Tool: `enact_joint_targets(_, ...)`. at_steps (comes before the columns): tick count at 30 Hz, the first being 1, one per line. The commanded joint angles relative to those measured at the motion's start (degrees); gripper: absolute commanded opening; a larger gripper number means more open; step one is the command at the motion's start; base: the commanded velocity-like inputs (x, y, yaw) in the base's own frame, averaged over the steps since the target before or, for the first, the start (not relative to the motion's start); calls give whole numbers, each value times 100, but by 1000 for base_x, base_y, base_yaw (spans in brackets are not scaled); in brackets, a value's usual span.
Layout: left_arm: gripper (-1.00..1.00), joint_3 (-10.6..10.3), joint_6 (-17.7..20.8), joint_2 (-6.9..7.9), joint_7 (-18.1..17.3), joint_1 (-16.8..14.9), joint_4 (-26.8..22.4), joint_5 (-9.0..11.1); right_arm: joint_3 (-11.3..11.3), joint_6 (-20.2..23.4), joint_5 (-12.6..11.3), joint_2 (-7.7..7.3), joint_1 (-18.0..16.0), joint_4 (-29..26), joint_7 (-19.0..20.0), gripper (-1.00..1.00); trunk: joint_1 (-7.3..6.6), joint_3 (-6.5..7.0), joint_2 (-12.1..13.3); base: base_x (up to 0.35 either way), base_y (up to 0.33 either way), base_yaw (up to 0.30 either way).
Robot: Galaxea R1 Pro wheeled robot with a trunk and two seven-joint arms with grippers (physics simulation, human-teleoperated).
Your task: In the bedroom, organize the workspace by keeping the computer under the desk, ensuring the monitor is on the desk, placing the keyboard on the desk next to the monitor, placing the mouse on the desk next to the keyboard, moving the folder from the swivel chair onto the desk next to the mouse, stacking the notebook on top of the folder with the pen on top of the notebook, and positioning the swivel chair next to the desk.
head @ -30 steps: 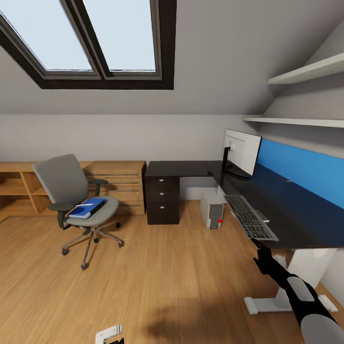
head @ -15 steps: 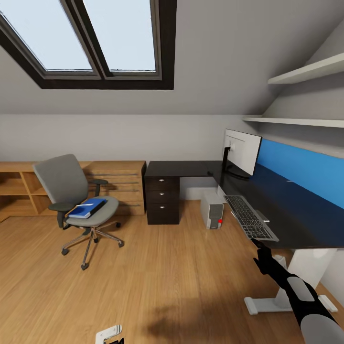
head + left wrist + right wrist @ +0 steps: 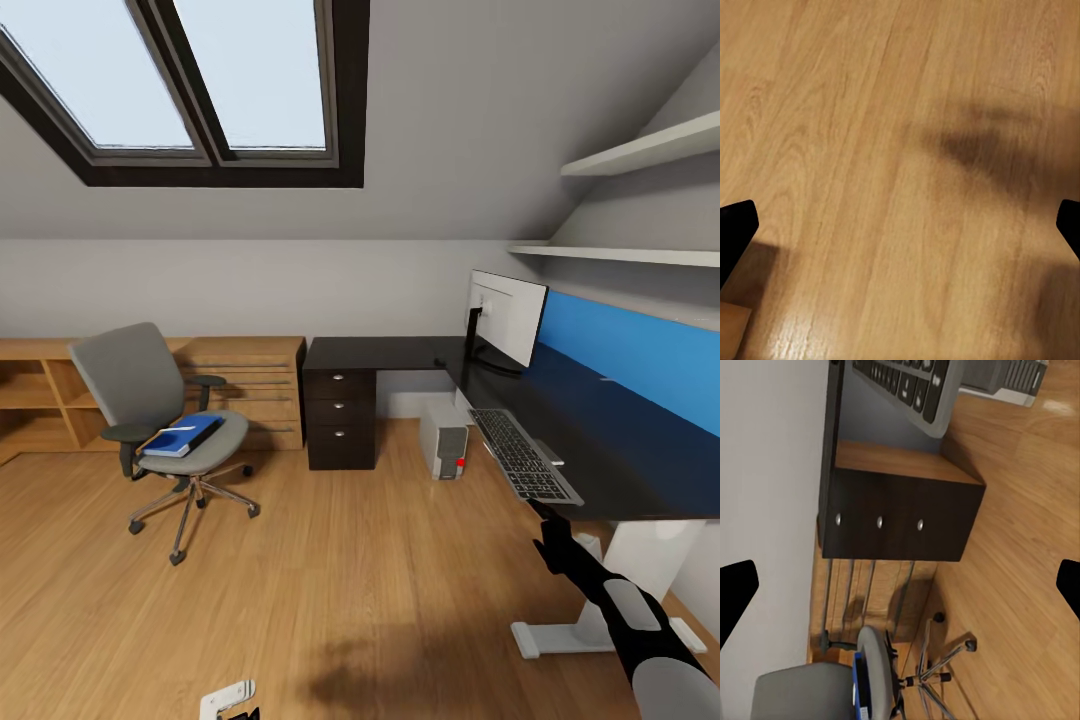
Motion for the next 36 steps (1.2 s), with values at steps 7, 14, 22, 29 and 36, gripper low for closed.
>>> enact_joint_targets(7,100,29,-16,-4,1,-4,3,6,-28,46,-17,-3,-6,6,9,100,0,-6,-3,0,0,0)
enact_joint_targets(14,100,29,-16,-4,1,-4,3,6,-29,46,-15,-7,-6,7,9,100,0,-6,-3,0,0,0)
enact_joint_targets(22,100,29,-16,-4,1,-4,3,1,-27,46,-17,-2,-6,7,9,100,0,-6,-3,0,0,0)
enact_joint_targets(29,100,29,-16,-4,1,-4,3,0,-23,46,-17,0,-6,14,9,100,0,-6,-3,0,0,-5)
enact_joint_targets(36,100,29,-16,-4,1,-4,3,2,-22,51,-17,0,-6,16,15,100,0,-6,-3,0,0,-161)
